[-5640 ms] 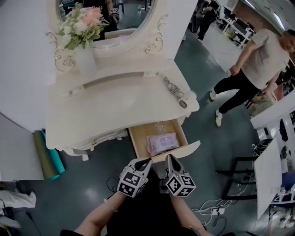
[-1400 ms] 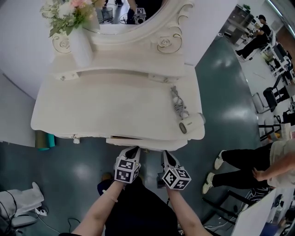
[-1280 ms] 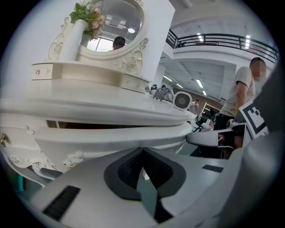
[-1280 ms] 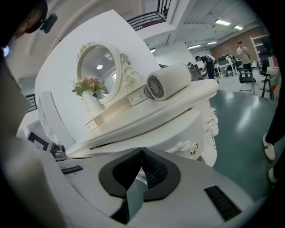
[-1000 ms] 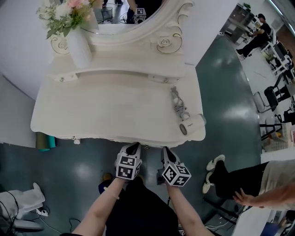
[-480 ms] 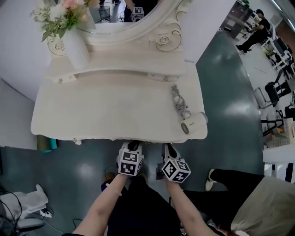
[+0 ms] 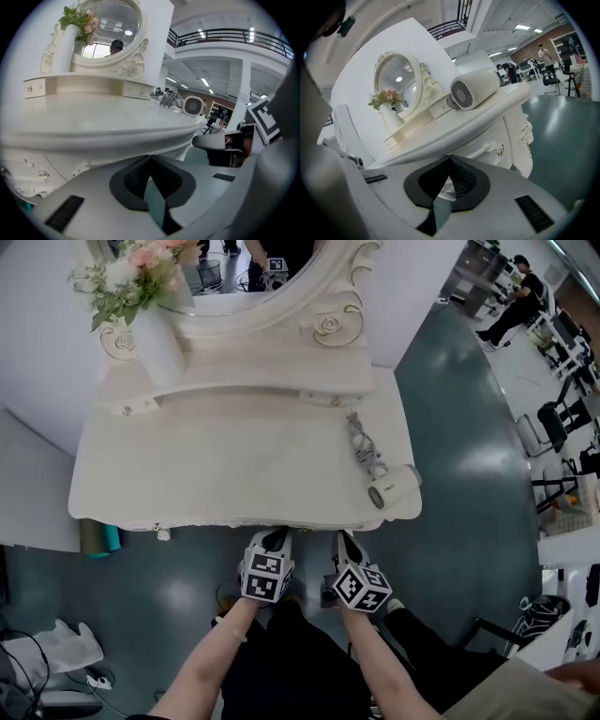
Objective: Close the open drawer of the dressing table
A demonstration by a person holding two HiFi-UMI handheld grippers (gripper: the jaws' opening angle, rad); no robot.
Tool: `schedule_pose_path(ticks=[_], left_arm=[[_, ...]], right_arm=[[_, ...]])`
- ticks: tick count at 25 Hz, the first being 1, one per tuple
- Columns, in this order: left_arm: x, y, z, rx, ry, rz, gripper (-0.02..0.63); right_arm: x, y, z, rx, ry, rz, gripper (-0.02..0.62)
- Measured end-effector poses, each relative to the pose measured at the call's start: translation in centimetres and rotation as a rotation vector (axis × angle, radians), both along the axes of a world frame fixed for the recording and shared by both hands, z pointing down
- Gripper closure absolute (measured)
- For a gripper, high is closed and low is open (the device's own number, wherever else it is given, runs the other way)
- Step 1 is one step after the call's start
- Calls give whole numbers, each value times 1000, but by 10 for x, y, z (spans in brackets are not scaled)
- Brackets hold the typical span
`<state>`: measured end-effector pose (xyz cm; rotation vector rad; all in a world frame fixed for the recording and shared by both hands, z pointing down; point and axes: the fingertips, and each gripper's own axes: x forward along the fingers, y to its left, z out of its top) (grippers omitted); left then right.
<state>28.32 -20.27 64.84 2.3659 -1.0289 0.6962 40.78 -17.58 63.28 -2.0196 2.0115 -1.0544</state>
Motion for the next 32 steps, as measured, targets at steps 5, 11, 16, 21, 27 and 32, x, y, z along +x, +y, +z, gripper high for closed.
schedule_pose_path(ticks=[5, 11, 16, 21, 27, 32], left_arm=[[-9, 27, -9, -21, 31, 0, 589], [-5, 55, -50, 12, 121, 19, 589], [0, 69, -95, 69, 200, 38, 589], [-9, 84, -131, 105, 245, 42, 589], [-21, 103, -164, 176, 252, 81, 589], [-34, 108, -182, 220, 252, 77, 589]], right_arm=[[-9, 22, -15, 40, -58, -14, 571], [-23, 34, -57, 112, -84, -41, 571], [-37, 36, -99, 167, -7, -72, 572], [-49, 50, -134, 217, 1, -54, 572], [-69, 74, -176, 310, 71, -145, 572], [-86, 80, -201, 353, 53, -197, 572]])
